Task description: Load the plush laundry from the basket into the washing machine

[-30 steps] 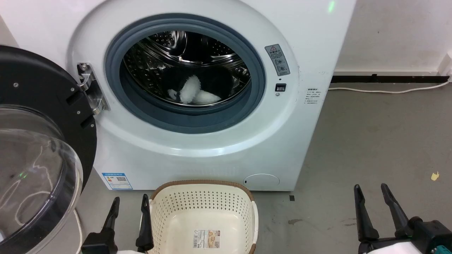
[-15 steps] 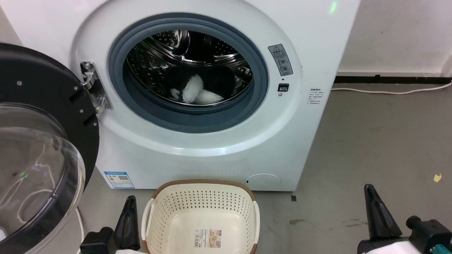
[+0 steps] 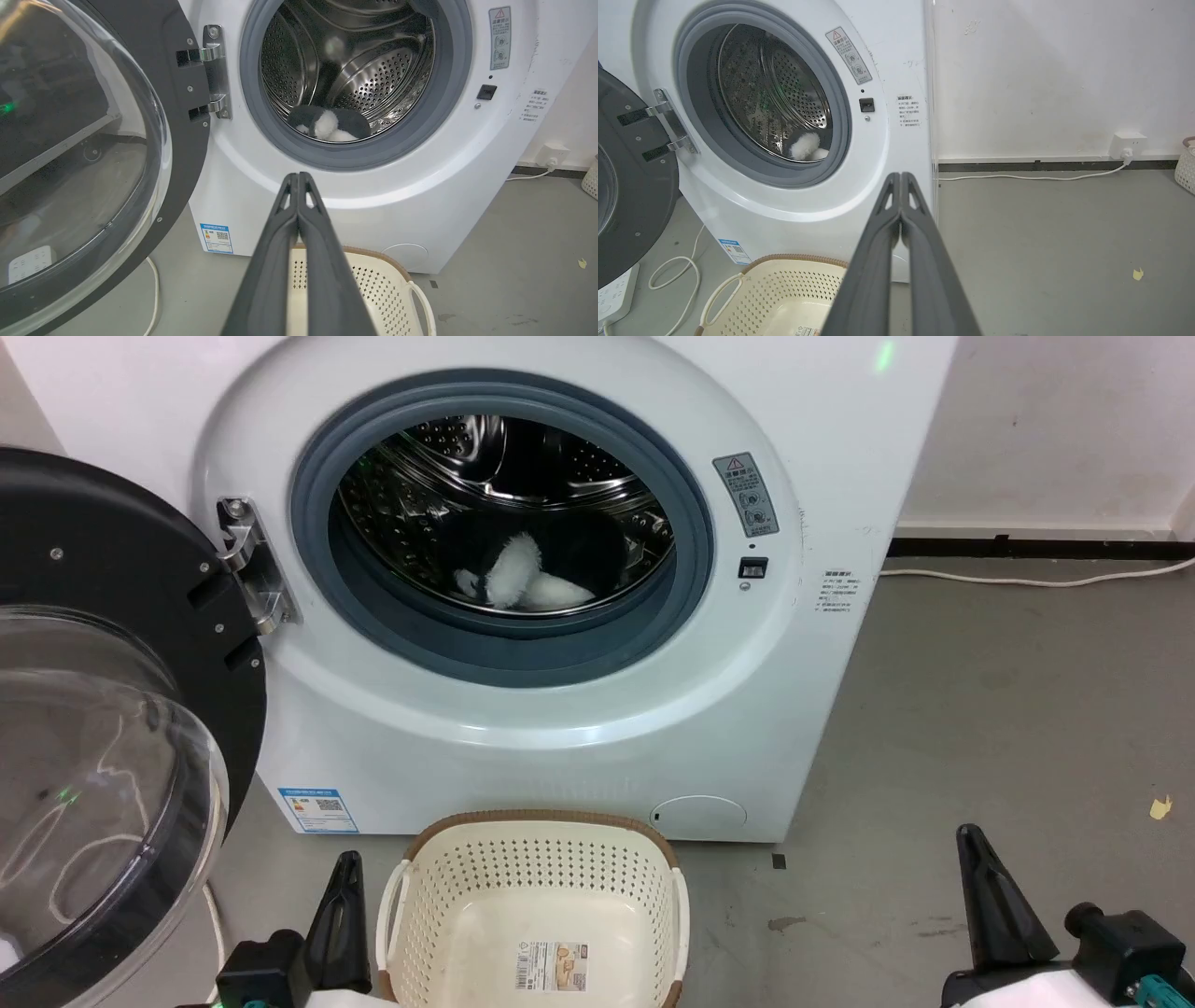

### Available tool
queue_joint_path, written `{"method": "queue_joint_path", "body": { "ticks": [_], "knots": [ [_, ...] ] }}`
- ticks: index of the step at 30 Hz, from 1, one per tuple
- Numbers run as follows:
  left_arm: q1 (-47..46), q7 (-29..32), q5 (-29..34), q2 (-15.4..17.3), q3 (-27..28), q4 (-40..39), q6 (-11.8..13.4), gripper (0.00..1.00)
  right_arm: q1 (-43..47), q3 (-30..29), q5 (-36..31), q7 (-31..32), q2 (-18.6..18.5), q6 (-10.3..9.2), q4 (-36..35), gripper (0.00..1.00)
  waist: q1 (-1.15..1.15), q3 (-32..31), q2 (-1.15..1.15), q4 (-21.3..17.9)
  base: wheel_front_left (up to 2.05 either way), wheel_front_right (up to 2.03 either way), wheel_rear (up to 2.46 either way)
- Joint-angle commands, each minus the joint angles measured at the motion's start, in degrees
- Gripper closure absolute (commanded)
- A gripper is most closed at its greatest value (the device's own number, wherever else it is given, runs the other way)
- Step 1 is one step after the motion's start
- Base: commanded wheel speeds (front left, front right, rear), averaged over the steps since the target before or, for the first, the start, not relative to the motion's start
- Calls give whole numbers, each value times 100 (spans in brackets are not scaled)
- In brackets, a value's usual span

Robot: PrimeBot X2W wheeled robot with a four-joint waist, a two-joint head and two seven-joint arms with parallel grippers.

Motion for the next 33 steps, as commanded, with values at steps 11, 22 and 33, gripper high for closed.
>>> {"method": "queue_joint_path", "body": {
  "ticks": [11, 22, 33],
  "knots": [
    [-101, 156, 151, 0, 18, -82, -21, 100, -101, 19, -136, 162, -1, -1, -60, 100, 0, 2, 0, 21, 0, 0, 0],
    [-145, 285, 241, -1, 28, -126, -28, 100, -138, 34, -231, 292, -1, -1, -92, 100, 0, 3, 0, 41, 0, 0, 0],
    [-189, 414, 330, -1, 38, -171, -36, 100, -175, 49, -326, 421, -1, -2, -124, 100, 0, 5, 0, 62, 0, 0, 0]
  ]
}}
